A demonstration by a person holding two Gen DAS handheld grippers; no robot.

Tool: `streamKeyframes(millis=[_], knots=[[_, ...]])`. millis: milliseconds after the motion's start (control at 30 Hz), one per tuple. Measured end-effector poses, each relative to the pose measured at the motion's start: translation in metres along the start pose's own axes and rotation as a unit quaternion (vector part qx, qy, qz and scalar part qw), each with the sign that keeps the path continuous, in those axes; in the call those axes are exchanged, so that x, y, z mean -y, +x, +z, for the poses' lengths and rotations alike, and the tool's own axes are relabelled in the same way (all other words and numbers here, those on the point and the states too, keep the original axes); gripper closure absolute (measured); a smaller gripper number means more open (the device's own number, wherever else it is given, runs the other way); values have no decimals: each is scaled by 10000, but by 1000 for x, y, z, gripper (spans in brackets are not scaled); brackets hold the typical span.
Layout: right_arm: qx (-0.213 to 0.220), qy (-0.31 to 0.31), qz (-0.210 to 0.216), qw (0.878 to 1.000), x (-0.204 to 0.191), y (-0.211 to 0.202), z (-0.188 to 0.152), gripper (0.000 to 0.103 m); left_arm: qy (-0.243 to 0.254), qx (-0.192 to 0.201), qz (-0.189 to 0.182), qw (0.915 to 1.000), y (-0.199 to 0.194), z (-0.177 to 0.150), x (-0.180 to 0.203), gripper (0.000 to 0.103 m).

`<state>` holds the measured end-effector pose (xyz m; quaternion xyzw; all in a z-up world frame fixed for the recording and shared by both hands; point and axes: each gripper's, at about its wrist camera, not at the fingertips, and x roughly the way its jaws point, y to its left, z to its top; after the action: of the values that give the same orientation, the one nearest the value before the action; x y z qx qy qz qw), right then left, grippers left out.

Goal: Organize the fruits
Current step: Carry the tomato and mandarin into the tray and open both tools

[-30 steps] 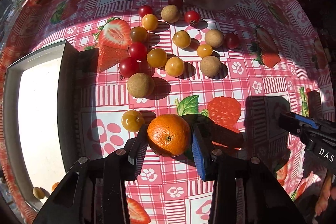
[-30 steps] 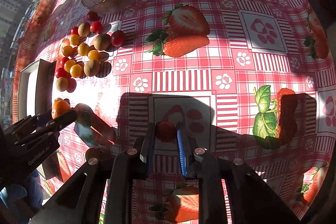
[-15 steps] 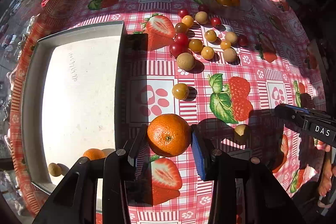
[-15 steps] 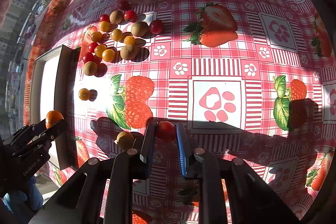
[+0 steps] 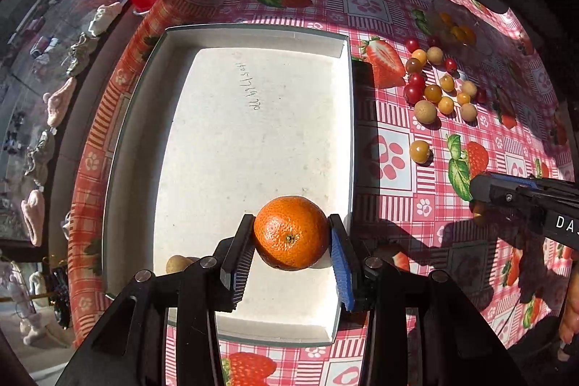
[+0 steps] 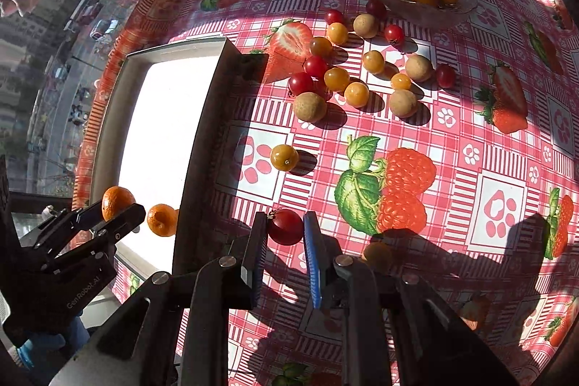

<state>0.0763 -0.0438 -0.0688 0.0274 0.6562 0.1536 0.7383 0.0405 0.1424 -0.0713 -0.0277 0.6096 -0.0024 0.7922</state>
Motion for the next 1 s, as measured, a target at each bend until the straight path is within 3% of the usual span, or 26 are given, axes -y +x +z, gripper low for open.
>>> streamKeyframes(millis=[467,933,1000], knots=[[-264,-732,248,9967,-109,46,32,81,-266,-4,457,9986,24,7,-71,62],[-777,-1007,-17,9919,-135,95,32,81,-306,-288,561,9975,48,1,-87,61],[-839,-1004,-21,9914,-137,100,32,81,-294,-321,542,9976,50,1,-86,54]])
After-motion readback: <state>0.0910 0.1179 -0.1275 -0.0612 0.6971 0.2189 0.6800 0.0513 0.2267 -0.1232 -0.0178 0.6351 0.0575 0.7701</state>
